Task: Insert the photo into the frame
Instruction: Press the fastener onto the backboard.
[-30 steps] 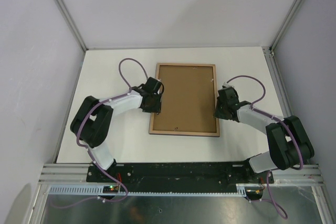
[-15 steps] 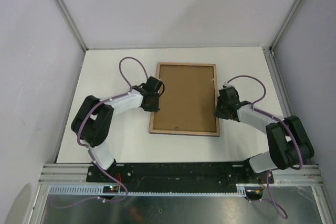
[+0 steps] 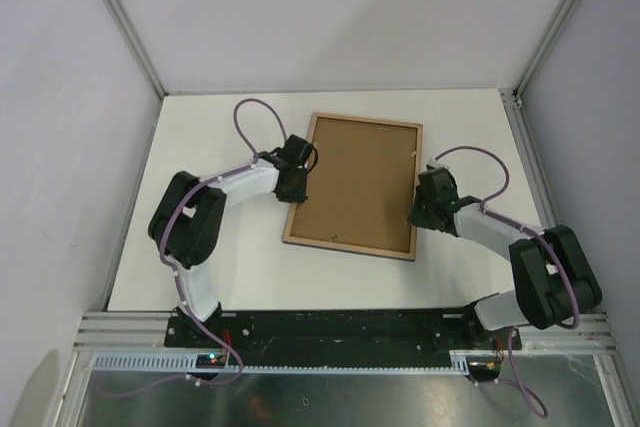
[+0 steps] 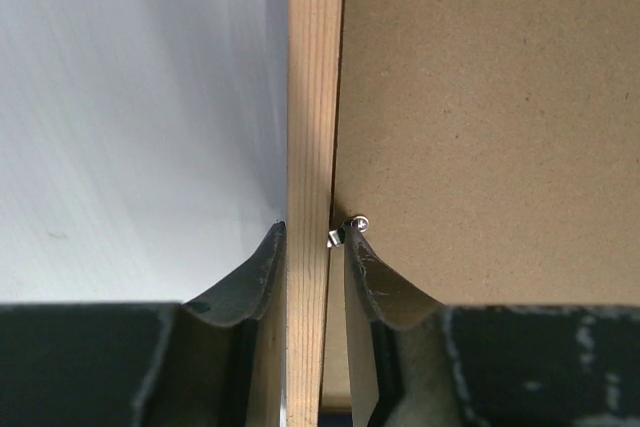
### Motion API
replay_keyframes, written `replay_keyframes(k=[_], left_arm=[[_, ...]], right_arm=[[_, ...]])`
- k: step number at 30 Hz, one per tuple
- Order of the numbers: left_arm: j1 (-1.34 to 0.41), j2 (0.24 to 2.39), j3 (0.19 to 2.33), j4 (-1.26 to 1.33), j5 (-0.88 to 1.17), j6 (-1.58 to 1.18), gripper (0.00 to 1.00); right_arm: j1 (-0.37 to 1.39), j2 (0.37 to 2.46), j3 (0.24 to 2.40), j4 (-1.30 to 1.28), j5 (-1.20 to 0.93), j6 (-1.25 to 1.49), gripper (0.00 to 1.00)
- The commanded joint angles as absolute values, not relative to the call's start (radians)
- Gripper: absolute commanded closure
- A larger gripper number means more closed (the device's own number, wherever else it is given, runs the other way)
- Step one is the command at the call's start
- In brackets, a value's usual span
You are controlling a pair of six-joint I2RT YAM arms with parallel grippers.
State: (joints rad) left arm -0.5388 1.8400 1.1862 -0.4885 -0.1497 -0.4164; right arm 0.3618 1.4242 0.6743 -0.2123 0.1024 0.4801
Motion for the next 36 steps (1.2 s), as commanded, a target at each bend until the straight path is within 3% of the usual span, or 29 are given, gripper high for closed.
replay_keyframes(k=[1,10,12,18,21,24,26,31,36], left_arm=[[-0.494,1.919,1.256,-0.462,-0.219,-0.378,1.00],[-0.449,1.996,1.373,-0.463,-0.220,-0.328,1.00],[-0.441,2.013,1.406,-0.463,-0.226,-0.309,1.00],[-0.402,2.047,1.466,-0.461,-0.213,-0.274,0.98],[-0.381,2.042,1.485,-0.461,-0.204,-0.263,0.90],[-0.370,2.028,1.504,-0.462,-0.197,-0.259,0.73],[-0.367,2.009,1.508,-0.463,-0.193,-0.268,0.61],[-0.365,1.935,1.489,-0.464,-0.188,-0.326,0.44],[-0.366,1.876,1.461,-0.469,-0.169,-0.384,0.36]], right_arm=[[0.414,1.381,0.599,-0.269,0.048,0.517,0.98],[0.594,1.271,0.524,-0.263,0.034,0.654,0.94],[0.658,1.255,0.522,-0.249,0.034,0.697,0.87],[0.776,1.229,0.522,-0.215,0.036,0.773,0.52],[0.773,1.188,0.527,-0.225,0.041,0.771,0.41],[0.758,1.144,0.535,-0.235,0.039,0.765,0.33],[0.747,1.124,0.546,-0.246,0.035,0.759,0.32],[0.712,1.076,0.576,-0.281,0.050,0.734,0.30],[0.615,1.037,0.606,-0.320,0.077,0.694,0.30]])
